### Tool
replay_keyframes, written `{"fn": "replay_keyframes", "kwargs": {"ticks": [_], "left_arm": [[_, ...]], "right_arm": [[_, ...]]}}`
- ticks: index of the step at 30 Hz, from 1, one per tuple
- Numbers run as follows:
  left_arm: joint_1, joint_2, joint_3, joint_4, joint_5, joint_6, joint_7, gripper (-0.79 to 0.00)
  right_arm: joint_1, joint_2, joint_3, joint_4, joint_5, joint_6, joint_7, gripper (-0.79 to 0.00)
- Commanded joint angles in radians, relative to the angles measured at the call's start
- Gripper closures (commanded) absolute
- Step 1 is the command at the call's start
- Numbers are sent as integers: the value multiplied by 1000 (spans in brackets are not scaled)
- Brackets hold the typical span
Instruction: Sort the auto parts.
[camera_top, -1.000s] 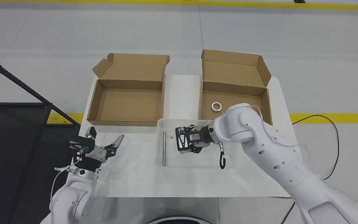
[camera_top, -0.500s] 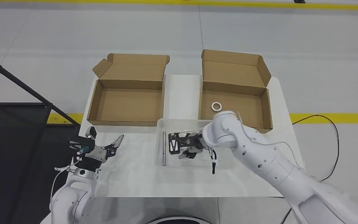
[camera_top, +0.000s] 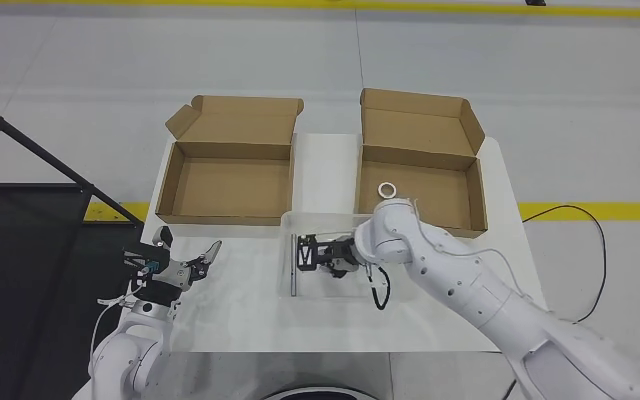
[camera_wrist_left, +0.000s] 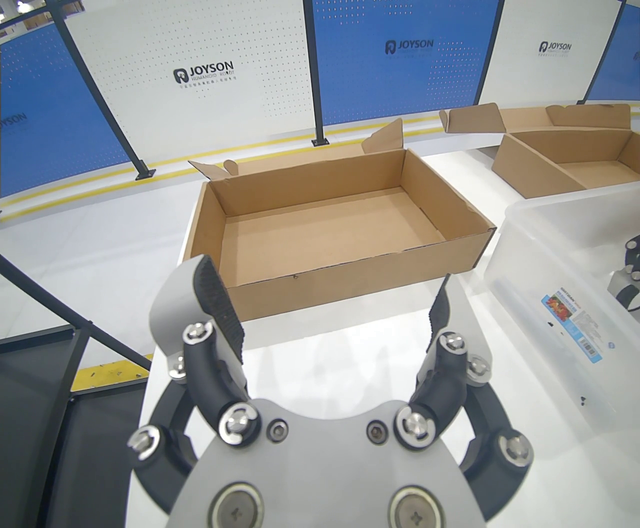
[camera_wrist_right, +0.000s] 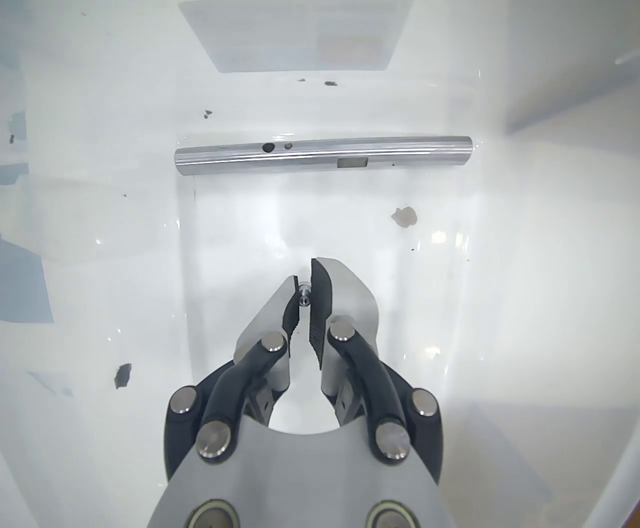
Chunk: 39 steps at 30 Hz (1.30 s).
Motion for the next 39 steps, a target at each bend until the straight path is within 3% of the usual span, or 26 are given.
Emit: {"fn": "replay_keyframes", "kwargs": {"ticks": [1,7,17,21,26,32,39], "left_arm": [[0,0,0,0,0,0,0,-785],[0,0,0,0,0,0,0,-785],[0,0,0,0,0,0,0,-785],[0,0,0,0,0,0,0,-785],[0,0,0,0,0,0,0,-785],[0,0,0,0,0,0,0,-785],[0,0,0,0,0,0,0,-785]], "right_arm": [[5,0,11,-6,1,-6,-16,0],[20,42,133,-76,-18,-47,-92,0],[-82,162,508,-271,1,-133,-212,0],[-151,191,607,-348,-16,-80,-203,0],[-194,203,632,-412,-109,144,-14,0],[-143,189,575,-235,-200,366,195,0],[-47,143,476,104,-186,426,119,0]]}}
